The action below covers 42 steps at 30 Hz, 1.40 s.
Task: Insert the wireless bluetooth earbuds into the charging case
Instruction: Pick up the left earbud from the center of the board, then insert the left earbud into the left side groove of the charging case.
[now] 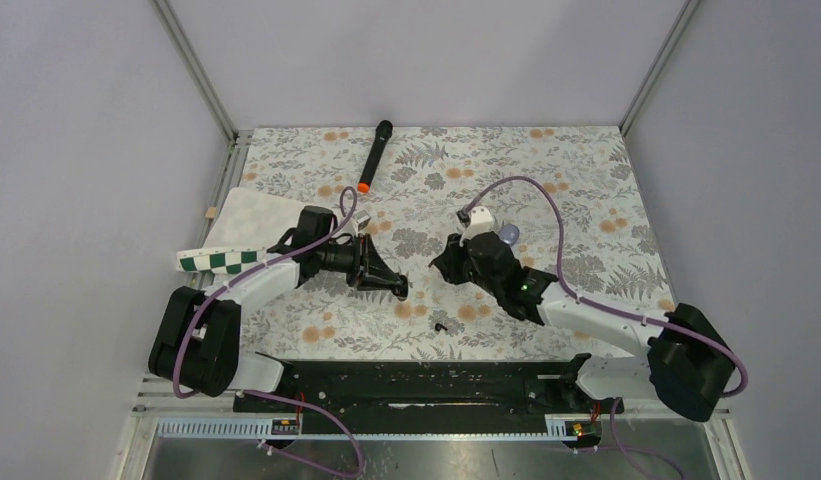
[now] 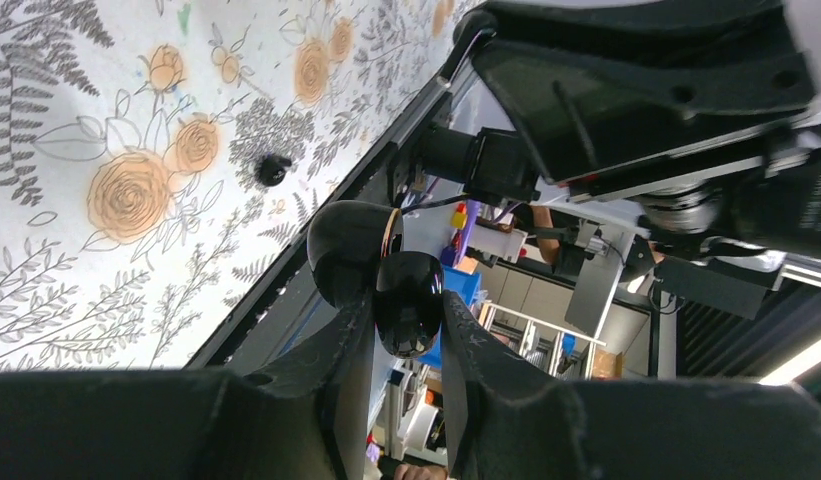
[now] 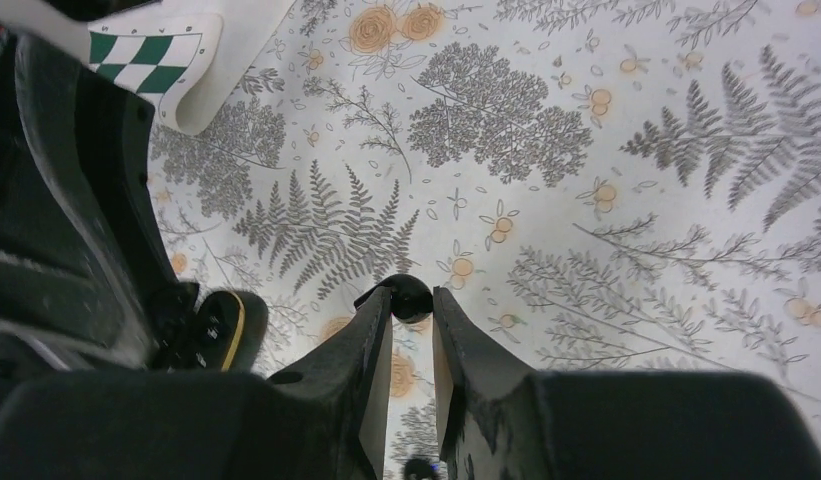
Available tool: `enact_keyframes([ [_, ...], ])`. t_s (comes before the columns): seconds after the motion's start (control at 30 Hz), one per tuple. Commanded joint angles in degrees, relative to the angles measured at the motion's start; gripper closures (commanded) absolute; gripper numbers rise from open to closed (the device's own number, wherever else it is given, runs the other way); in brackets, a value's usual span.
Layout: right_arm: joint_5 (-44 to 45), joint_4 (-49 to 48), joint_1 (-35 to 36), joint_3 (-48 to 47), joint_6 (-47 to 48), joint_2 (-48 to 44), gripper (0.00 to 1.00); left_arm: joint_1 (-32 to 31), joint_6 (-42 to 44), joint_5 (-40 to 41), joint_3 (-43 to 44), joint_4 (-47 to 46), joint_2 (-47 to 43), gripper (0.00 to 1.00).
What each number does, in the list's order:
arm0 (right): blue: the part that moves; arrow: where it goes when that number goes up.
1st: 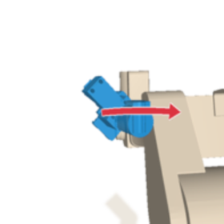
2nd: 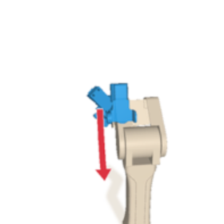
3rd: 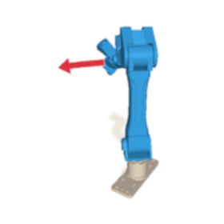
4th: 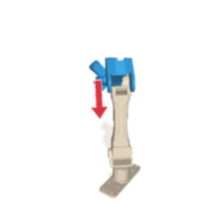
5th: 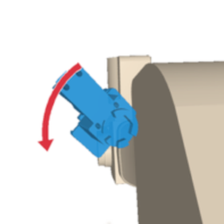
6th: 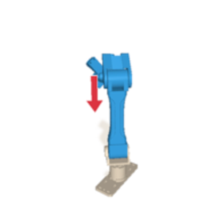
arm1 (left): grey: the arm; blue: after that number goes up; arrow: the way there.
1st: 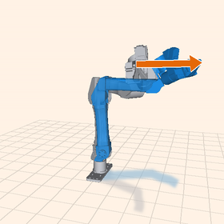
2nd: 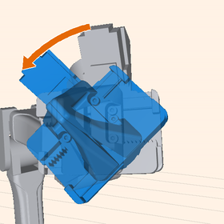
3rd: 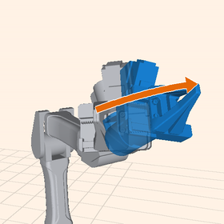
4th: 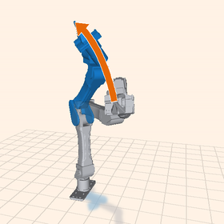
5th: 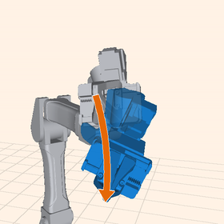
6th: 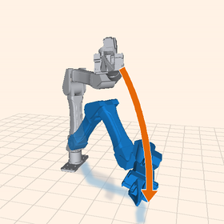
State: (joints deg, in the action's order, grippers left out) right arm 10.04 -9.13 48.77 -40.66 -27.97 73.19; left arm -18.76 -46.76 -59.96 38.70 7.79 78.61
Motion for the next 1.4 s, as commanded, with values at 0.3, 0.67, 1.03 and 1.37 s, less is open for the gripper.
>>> enact_keyframes([
  [0.3, -8.0, -31.9, 0.4, 18.4, 21.9, -14.7, 1.00, 0.0, -5.9, -4.7, 4.4, -7.5, -2.0, 1.00],
  [0.67, -15.0, -34.9, 2.0, 14.9, 25.2, -13.1, 1.00, -0.6, -9.4, -8.5, 3.6, -13.2, -2.2, 1.00],
  [1.03, -16.8, -32.5, 4.8, 12.4, 27.3, -12.7, 1.00, -0.6, -9.6, -7.9, 3.5, -13.0, -2.2, 1.00],
  [1.37, -17.4, -31.3, 6.2, 12.6, 27.7, -12.2, 1.00, -0.6, -9.8, -7.5, 3.9, -13.0, -2.1, 1.00],
])
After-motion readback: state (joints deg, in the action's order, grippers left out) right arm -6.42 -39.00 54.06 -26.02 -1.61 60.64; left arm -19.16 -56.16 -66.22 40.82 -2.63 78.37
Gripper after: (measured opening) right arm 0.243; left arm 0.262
